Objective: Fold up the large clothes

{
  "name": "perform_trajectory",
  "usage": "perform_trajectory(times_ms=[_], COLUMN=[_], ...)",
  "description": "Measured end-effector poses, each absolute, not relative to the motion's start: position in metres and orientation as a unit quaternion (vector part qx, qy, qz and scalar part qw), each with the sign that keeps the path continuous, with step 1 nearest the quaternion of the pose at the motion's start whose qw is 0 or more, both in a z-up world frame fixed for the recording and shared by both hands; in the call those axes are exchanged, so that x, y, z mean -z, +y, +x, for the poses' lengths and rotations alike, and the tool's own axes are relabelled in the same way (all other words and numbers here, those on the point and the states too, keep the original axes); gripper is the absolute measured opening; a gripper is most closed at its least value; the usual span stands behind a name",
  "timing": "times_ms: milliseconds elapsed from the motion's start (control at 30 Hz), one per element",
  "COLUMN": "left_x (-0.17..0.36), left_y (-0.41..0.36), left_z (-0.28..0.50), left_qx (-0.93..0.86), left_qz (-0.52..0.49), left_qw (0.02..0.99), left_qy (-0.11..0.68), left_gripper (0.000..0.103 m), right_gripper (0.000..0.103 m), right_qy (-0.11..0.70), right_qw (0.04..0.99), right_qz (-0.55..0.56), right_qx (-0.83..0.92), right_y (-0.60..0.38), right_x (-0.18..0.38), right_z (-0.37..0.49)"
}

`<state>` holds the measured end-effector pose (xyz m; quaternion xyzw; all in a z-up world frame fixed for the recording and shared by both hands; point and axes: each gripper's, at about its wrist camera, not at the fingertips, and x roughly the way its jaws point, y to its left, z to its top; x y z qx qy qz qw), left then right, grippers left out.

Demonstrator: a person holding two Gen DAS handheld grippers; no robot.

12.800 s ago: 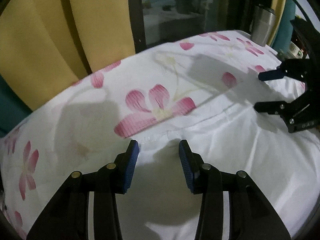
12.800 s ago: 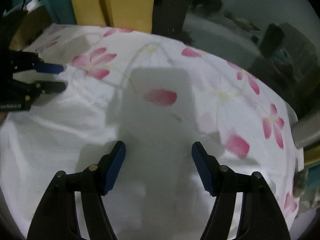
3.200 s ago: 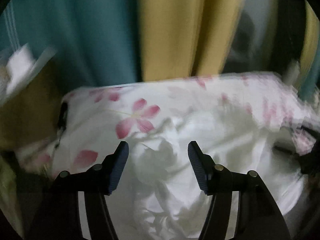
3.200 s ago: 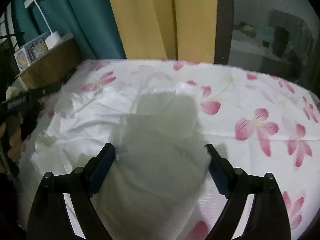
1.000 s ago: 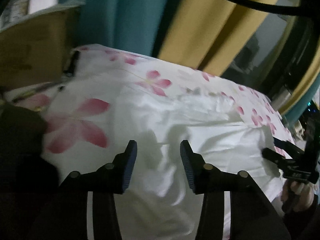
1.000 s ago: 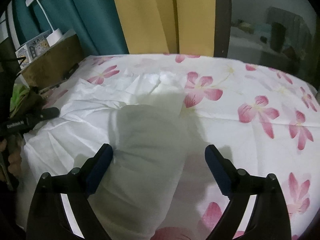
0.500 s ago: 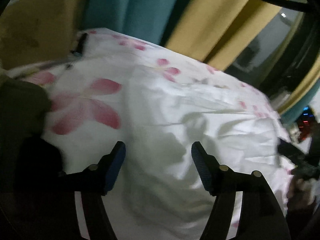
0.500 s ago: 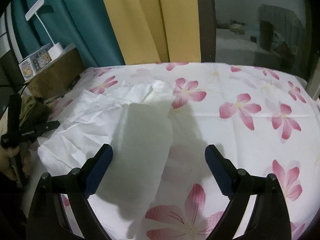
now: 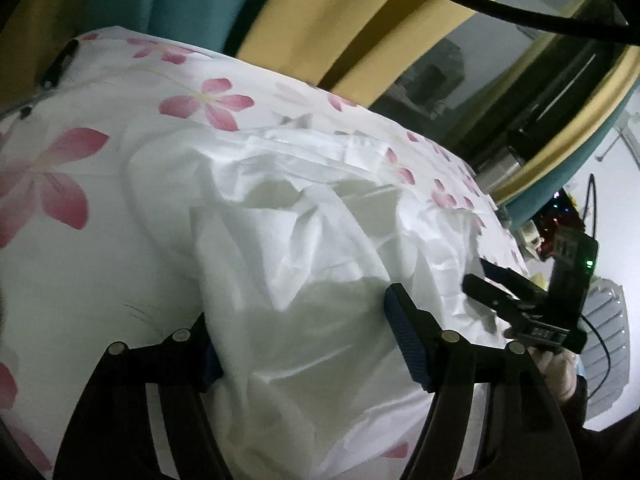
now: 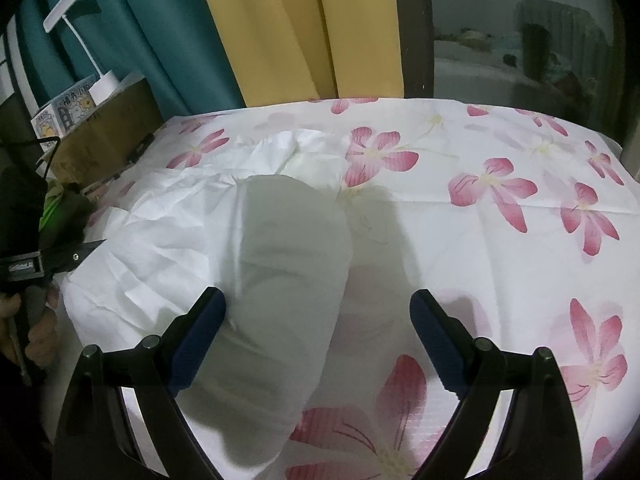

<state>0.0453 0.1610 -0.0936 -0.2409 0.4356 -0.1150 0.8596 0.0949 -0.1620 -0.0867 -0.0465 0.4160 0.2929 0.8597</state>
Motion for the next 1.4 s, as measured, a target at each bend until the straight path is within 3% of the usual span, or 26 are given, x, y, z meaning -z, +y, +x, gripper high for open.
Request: perform_trajectory(times_ms=[300, 667, 900, 1067, 1133, 1200, 1333, 1400], left_x=[0.093, 0.094, 0.093, 0.092, 0.091, 0.091, 0.094, 0.092], left_y=[0.140, 0.146, 0.113, 0.109, 0.107, 0.107, 0.104, 0.101], left_z=[0.048, 0.043, 0.046, 0.049, 0.047, 0.046, 0.045, 0.044], left_qx=[0.137, 0.165, 0.133, 0.119, 0.118, 0.137, 0.149, 0.143], left_qz=[-0.220, -0.276, -0.147, -0.130, -0.109, -0.114, -0.119, -0.114], left_qw=[0.862, 0.859, 0.879, 0.880, 0.882, 0.879, 0.880, 0.885], left_qy=[0.436, 0.399, 0.434, 0.442, 0.443, 0.442, 0.434, 0.429], left_gripper=[0.077, 0.082, 0.084, 0.083, 0.076, 0.051, 0.036, 0.031], right_gripper=[0.093, 0.093, 0.093, 0.093, 0.093, 0.093, 0.095, 0.083], right_qy=[0.423, 0.428, 0.430, 0.430, 0.430, 0.430, 0.425, 0.421], right_qw=[0.855, 0.849, 0.847, 0.843, 0.839, 0.834, 0.817, 0.812], right_qz=[-0.042, -0.038, -0.039, -0.038, -0.036, -0.033, -0.047, -0.063], right_qx=[-0.298, -0.307, -0.311, -0.322, -0.332, -0.343, -0.386, -0.399], right_y=[-0.160, -0.157, -0.153, -0.150, -0.150, -0.147, -0.129, -0.117], right_x=[0.094, 0.101, 0.101, 0.102, 0.102, 0.103, 0.105, 0.104], right_z=[0.100, 0.104, 0.107, 0.104, 0.102, 0.100, 0.088, 0.080])
